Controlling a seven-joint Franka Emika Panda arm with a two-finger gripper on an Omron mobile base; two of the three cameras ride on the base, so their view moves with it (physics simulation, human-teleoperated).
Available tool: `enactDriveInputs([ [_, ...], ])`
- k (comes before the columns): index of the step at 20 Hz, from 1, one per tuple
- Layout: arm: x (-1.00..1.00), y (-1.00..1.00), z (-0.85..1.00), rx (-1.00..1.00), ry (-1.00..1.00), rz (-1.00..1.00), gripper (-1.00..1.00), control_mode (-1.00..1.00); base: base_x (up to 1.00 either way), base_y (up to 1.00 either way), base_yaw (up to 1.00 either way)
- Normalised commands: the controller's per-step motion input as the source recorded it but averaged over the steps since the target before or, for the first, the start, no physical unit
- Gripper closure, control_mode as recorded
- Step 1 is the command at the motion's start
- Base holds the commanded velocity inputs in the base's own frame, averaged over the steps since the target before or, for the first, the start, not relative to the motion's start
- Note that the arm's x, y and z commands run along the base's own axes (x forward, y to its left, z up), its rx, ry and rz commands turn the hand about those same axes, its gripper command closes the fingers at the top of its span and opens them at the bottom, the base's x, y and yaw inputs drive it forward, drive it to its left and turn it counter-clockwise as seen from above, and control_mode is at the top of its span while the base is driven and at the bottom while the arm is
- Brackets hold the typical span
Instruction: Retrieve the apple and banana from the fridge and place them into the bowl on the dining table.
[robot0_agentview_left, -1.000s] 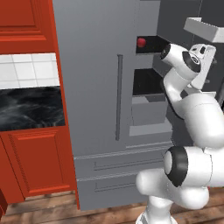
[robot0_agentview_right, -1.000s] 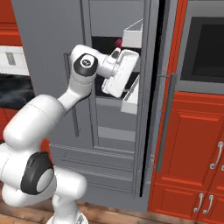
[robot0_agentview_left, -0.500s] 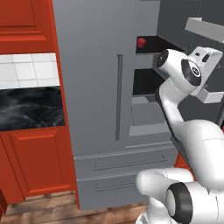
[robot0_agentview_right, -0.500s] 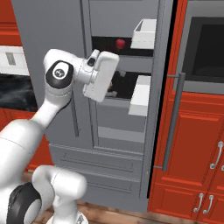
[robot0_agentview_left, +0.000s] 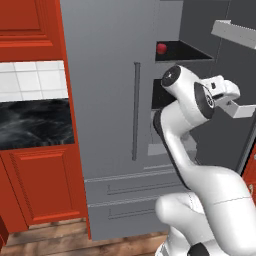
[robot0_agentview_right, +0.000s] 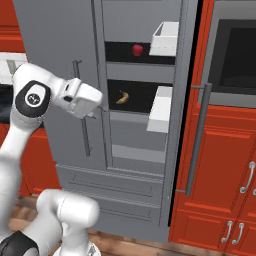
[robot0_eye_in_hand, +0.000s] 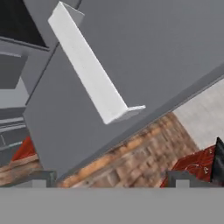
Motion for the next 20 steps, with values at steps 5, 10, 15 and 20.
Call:
enactDriveInputs([
  [5,0.00,1.00,-0.29,0.35,-0.39,0.02,-1.00,-1.00,0.00,0.00,0.00],
  [10,0.00,0.75,-0.33,0.06,-0.30,0.33,-1.00,-1.00,0.00,0.00,0.00],
  [15,0.12,0.45,-0.17,0.01,-0.11,0.52,-1.00,-1.00,0.00,0.00,0.00],
  [20,0.44,0.38,0.01,0.11,-0.01,0.34,-1.00,-1.00,0.00,0.00,0.00],
])
